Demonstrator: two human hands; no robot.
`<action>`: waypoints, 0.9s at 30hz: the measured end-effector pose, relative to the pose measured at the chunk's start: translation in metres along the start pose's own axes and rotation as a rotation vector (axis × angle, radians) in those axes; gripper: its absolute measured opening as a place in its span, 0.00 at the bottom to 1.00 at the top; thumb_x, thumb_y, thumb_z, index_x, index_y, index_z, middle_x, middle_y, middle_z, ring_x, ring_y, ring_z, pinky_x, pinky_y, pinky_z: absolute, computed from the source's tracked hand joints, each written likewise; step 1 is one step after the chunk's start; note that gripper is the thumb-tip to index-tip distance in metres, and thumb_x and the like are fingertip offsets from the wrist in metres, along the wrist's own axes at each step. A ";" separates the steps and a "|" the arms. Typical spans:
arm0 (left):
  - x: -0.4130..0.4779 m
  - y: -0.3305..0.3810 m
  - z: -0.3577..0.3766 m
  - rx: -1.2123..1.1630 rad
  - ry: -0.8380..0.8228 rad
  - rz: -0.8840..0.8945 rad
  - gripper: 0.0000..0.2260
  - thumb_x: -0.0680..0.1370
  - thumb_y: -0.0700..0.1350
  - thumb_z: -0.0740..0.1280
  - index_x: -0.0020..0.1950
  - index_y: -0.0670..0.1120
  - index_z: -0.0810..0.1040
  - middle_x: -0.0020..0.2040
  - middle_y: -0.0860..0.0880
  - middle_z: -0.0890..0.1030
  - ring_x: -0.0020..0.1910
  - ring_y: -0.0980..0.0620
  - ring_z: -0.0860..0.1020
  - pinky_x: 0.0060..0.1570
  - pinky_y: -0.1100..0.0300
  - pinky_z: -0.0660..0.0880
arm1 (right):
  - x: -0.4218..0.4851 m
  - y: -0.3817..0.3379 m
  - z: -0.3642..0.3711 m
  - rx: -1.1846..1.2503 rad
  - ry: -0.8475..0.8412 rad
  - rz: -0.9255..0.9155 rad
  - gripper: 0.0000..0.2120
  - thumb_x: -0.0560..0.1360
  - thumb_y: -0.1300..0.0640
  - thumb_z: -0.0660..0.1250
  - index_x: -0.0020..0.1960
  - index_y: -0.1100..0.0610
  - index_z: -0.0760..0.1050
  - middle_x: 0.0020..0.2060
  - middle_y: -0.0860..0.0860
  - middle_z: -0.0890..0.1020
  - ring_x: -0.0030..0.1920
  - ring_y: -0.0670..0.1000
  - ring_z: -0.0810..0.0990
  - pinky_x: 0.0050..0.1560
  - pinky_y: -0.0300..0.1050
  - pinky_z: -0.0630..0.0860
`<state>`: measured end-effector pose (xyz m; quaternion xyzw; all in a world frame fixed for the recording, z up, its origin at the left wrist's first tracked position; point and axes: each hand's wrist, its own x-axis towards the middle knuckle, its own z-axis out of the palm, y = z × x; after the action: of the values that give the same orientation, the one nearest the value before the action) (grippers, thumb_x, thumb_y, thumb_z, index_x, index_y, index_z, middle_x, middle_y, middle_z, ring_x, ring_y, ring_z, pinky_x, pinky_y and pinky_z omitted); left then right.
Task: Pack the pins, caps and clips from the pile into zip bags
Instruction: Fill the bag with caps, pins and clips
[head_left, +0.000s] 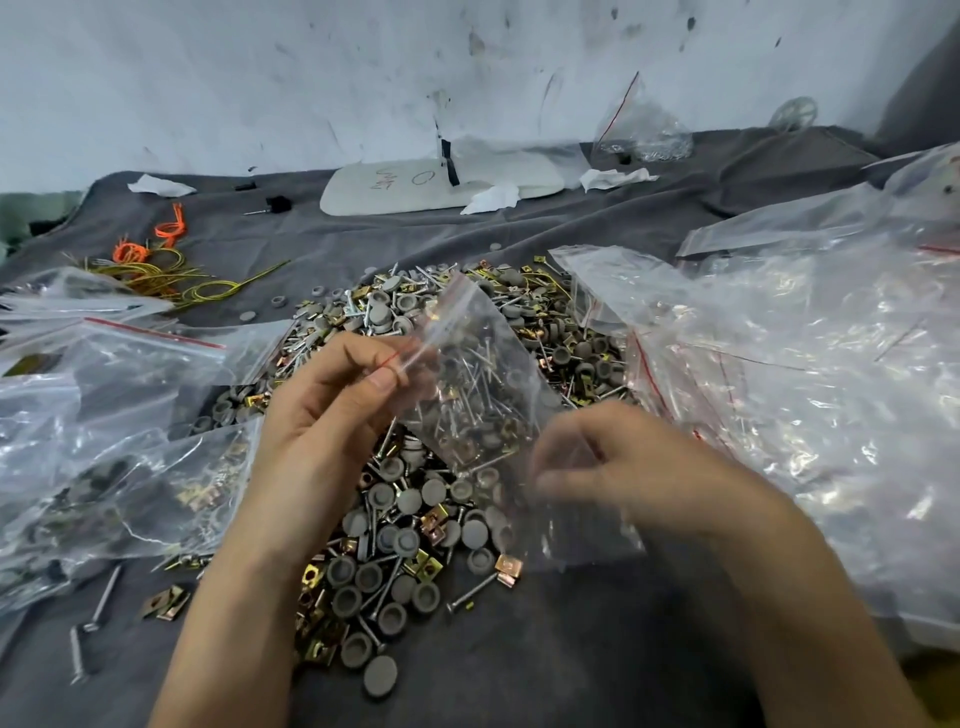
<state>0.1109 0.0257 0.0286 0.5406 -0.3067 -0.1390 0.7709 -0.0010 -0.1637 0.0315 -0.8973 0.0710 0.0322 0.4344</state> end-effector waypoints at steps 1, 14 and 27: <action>-0.001 0.002 -0.001 0.032 -0.046 -0.002 0.09 0.72 0.38 0.64 0.38 0.49 0.81 0.46 0.46 0.82 0.49 0.49 0.81 0.53 0.56 0.79 | -0.002 0.004 -0.007 0.084 0.105 0.008 0.08 0.73 0.61 0.72 0.39 0.50 0.79 0.35 0.45 0.83 0.35 0.38 0.78 0.38 0.35 0.74; -0.012 0.008 0.033 0.281 -0.553 -0.025 0.03 0.74 0.45 0.68 0.44 0.47 0.79 0.50 0.48 0.79 0.51 0.55 0.77 0.50 0.65 0.71 | -0.036 -0.041 -0.022 0.361 0.410 -0.256 0.07 0.61 0.57 0.78 0.36 0.54 0.82 0.32 0.49 0.83 0.33 0.43 0.80 0.36 0.33 0.76; -0.008 0.006 0.022 0.098 -0.394 0.074 0.09 0.73 0.57 0.72 0.44 0.53 0.81 0.48 0.53 0.80 0.46 0.53 0.78 0.46 0.57 0.74 | -0.015 -0.019 -0.013 0.324 0.467 0.048 0.03 0.72 0.58 0.72 0.40 0.53 0.82 0.34 0.48 0.84 0.33 0.41 0.78 0.35 0.32 0.74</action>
<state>0.0905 0.0158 0.0360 0.5281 -0.4777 -0.1987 0.6733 -0.0125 -0.1606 0.0560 -0.7975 0.1946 -0.1770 0.5430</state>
